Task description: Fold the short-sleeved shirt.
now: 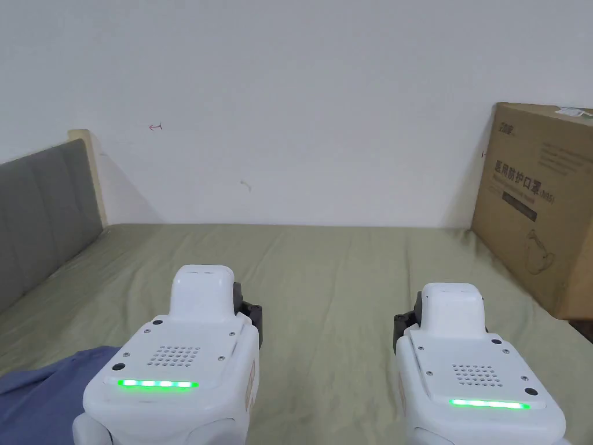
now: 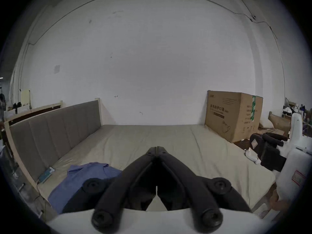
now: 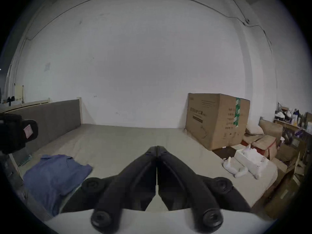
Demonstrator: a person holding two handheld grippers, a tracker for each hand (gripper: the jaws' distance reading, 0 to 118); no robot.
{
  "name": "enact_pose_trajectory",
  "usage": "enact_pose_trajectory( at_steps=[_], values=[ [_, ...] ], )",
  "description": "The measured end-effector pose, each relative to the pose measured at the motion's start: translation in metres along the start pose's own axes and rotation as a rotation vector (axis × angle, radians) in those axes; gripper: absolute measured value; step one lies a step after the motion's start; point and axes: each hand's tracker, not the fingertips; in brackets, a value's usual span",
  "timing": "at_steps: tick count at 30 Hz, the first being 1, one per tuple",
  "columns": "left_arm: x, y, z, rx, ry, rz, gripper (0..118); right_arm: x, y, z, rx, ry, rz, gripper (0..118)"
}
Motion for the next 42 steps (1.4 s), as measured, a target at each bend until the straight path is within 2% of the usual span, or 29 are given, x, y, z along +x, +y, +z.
enact_pose_trajectory(
  at_steps=[4, 7, 16, 21, 27, 28, 29, 30, 31, 32, 34, 39, 42],
  values=[
    [-0.017, 0.006, 0.007, 0.016, 0.05, 0.015, 0, -0.019, 0.009, 0.001, 0.025, 0.056, 0.037, 1],
    [-0.043, 0.01, 0.022, 0.034, 0.149, -0.001, 0, -0.043, 0.016, 0.001, 0.031, 0.169, 0.03, 1],
    [-0.131, 0.008, 0.069, -0.01, 0.435, -0.015, 0, -0.131, 0.017, 0.005, 0.012, 0.413, 0.04, 1],
    [-0.156, 0.0, 0.072, -0.045, 0.474, 0.02, 0, -0.152, 0.009, 0.007, -0.004, 0.445, 0.056, 1],
    [-0.17, -0.03, 0.026, -0.164, 0.427, 0.075, 2, -0.152, -0.003, -0.008, -0.064, 0.445, 0.054, 1],
    [-0.173, -0.038, 0.011, -0.221, 0.418, 0.095, 17, -0.151, -0.006, -0.012, -0.075, 0.441, 0.055, 1],
    [-0.179, -0.047, -0.006, -0.288, 0.414, 0.117, 54, -0.15, -0.01, -0.015, -0.091, 0.439, 0.057, 1],
    [-0.185, -0.059, -0.025, -0.349, 0.396, 0.144, 85, -0.149, -0.014, -0.02, -0.105, 0.435, 0.056, 1],
    [-0.189, -0.07, -0.042, -0.425, 0.369, 0.17, 107, -0.149, -0.018, -0.024, -0.121, 0.43, 0.059, 1],
    [-0.195, -0.084, -0.061, -0.495, 0.329, 0.195, 118, -0.149, -0.023, -0.028, -0.141, 0.424, 0.066, 1],
    [-0.203, -0.112, -0.089, -0.58, 0.307, 0.251, 115, -0.148, -0.034, -0.036, -0.175, 0.414, 0.074, 1],
    [-0.217, -0.177, -0.165, -0.741, 0.274, 0.247, 115, -0.154, -0.062, -0.069, -0.275, 0.396, 0.109, 1],
    [-0.227, -0.208, -0.201, -0.84, 0.318, 0.296, 115, -0.157, -0.076, -0.085, -0.322, 0.39, 0.108, 1]
  ],
)
